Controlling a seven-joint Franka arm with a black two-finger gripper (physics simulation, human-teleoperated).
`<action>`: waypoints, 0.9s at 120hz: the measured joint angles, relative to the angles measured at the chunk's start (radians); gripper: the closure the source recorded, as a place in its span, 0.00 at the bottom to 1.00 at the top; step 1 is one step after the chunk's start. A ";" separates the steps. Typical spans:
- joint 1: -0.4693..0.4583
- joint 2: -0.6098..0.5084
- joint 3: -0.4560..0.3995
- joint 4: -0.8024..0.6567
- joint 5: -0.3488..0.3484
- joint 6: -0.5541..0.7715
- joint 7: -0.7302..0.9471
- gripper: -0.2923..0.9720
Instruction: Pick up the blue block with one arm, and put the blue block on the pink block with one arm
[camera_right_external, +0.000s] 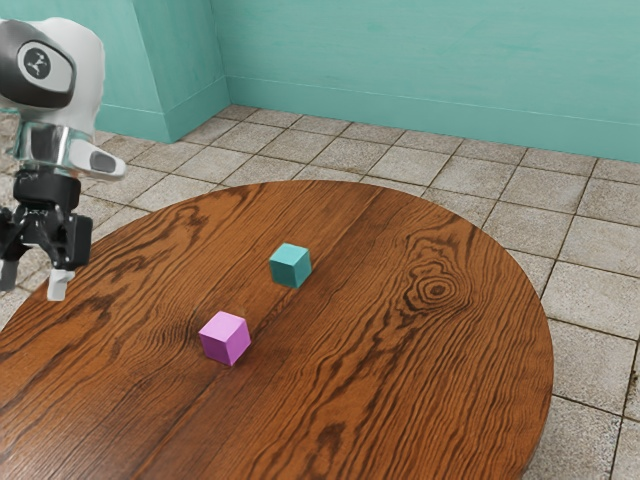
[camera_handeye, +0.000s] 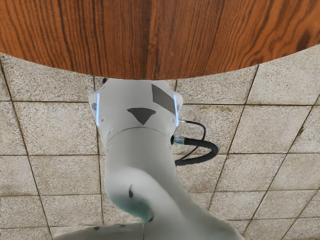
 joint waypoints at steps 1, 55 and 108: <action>0.001 -0.001 -0.008 0.000 -0.001 0.025 0.000 0.23; -0.001 0.790 -0.167 0.581 0.091 0.801 -0.070 0.23; -0.003 1.208 -0.143 1.050 0.140 0.879 0.091 0.23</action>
